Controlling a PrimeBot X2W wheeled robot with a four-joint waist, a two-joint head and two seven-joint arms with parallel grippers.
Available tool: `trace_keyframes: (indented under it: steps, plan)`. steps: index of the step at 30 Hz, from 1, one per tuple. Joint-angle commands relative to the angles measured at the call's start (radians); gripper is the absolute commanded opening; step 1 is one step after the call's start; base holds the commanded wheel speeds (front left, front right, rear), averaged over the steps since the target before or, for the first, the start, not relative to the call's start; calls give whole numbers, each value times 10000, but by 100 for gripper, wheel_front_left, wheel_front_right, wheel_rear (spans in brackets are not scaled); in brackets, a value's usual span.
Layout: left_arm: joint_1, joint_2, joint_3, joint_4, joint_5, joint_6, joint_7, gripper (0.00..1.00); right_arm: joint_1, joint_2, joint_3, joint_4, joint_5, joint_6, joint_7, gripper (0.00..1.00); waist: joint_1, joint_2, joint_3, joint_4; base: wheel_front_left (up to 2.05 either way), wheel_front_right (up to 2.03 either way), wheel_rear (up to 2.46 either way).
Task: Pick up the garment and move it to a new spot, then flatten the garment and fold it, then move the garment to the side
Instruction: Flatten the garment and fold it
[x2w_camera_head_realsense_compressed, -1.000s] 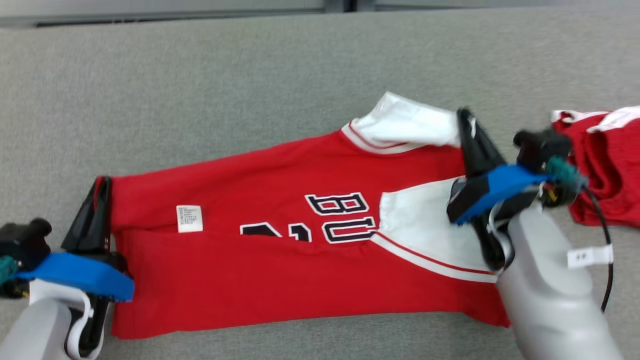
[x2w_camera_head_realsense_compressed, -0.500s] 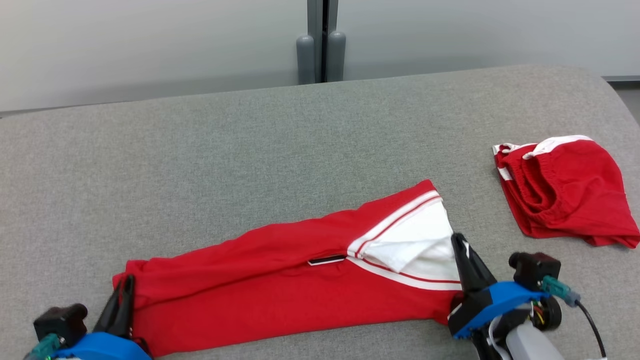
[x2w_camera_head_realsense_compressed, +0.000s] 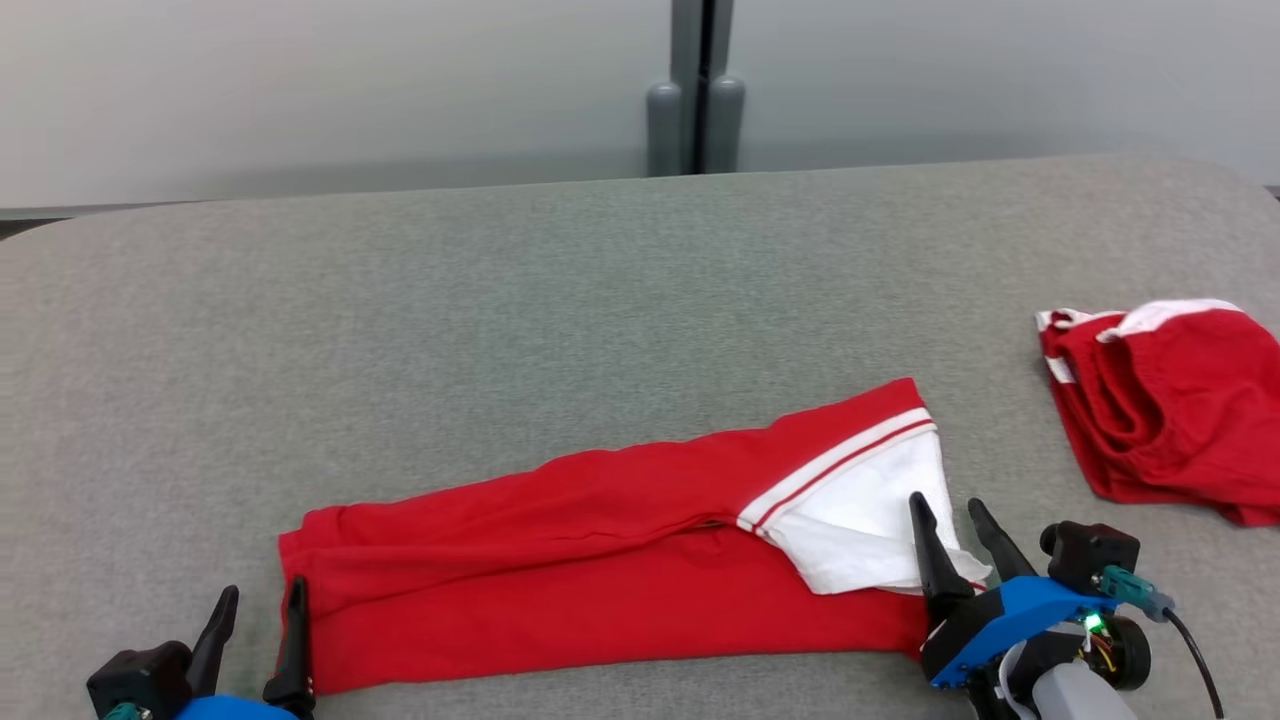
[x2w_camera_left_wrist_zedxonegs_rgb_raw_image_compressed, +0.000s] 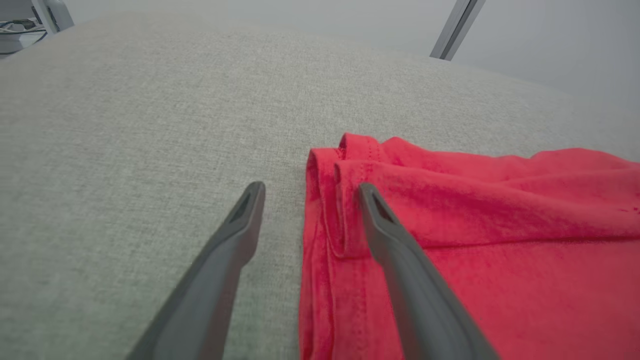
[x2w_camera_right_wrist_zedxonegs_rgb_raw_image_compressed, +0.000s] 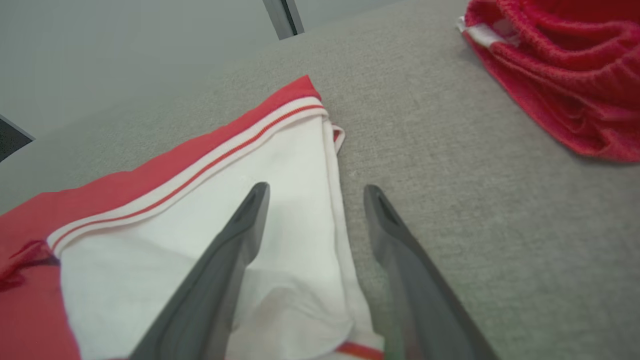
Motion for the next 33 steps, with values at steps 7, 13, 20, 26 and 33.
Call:
trace_keyframes:
  steps: [7,13,20,26,33]
  plan:
    - [-78,-82,-21,-89,191,18,-20,100,-978,-19,-420,2552,-926,2,120,100,0,1,71,655,0,0,0]
    - [-76,-146,41,-99,160,18,-18,100,-1326,147,877,3672,128,25,305,0,0,1,8,741,0,0,0]
    - [141,-228,293,-349,177,18,-18,100,-1922,-77,194,4074,-96,-22,41,0,0,1,-69,234,0,0,0]
    - [241,-386,339,-471,365,18,-18,100,-1478,-44,-1640,2399,-1610,-1,-37,0,0,1,-205,-327,0,0,0]
    - [144,-550,225,-513,453,18,-18,100,-913,-32,-726,913,-898,2,-40,0,0,1,-203,-539,0,0,0]
